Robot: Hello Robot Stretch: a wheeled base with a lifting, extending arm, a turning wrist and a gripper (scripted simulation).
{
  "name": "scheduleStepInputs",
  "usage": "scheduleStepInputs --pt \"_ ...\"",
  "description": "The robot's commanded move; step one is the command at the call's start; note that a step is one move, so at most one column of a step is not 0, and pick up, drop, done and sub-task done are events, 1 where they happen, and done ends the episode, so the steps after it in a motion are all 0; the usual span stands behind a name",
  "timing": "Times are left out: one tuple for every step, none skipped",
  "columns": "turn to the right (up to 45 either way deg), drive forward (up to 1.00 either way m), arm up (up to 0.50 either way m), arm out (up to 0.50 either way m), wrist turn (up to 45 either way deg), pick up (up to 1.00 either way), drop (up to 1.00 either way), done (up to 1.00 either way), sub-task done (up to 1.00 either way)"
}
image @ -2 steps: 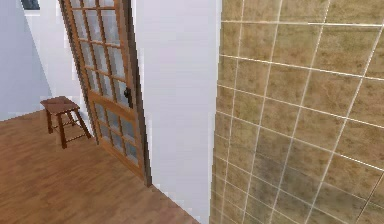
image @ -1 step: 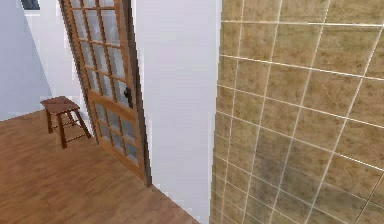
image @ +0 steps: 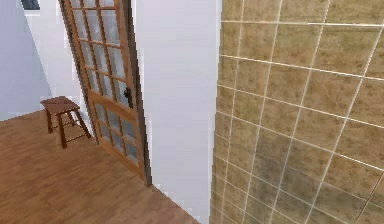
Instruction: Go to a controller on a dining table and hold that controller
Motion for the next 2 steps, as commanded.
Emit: scheduleStepInputs --pt "0.0 0.00 0.00 0.00 30.0 0.00 0.00 0.00 0.00" --pt "0.0 0.00 -0.30 0.00 0.0 0.00 0.00 0.00 0.00"
